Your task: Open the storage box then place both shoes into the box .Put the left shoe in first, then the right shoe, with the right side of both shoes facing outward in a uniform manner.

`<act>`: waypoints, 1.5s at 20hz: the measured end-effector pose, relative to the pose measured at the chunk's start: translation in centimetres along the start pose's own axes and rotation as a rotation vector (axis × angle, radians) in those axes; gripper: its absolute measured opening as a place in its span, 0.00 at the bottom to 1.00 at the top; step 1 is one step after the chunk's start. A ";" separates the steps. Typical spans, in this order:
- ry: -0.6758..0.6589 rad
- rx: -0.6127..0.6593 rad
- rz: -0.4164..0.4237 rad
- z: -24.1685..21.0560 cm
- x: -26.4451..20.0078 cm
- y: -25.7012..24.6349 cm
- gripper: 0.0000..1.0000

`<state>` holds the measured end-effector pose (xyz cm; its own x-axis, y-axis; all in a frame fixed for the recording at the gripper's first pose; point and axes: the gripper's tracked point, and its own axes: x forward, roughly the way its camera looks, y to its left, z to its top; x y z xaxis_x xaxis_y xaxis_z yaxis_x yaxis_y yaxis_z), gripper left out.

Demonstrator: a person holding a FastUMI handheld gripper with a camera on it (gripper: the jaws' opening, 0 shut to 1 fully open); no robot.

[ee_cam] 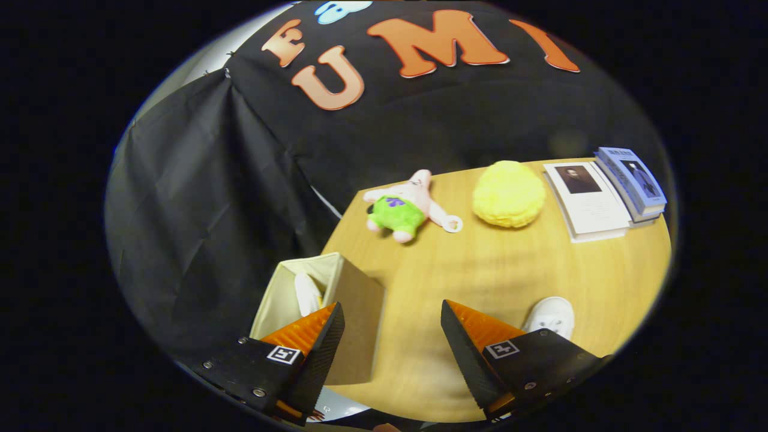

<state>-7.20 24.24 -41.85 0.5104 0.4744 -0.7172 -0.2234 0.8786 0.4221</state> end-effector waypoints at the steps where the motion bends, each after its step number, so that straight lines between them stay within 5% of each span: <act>1: 0.002 0.010 -0.039 -0.7 -0.2 -2.3 0.96; 6: 0.057 0.049 -0.215 -4.7 -2.2 -11.8 0.96; 12: 0.130 0.084 -0.305 -9.9 -2.8 -19.4 0.96; 21: 0.206 0.141 -0.284 -14.7 0.0 -22.2 0.87; 27: 0.213 0.275 -0.259 -15.5 1.2 -22.3 0.61; 30: 0.178 0.365 -0.270 -15.3 0.8 -22.3 0.30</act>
<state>-14.48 5.84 -60.31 0.3529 0.2625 -0.8981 0.2195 0.9098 0.3522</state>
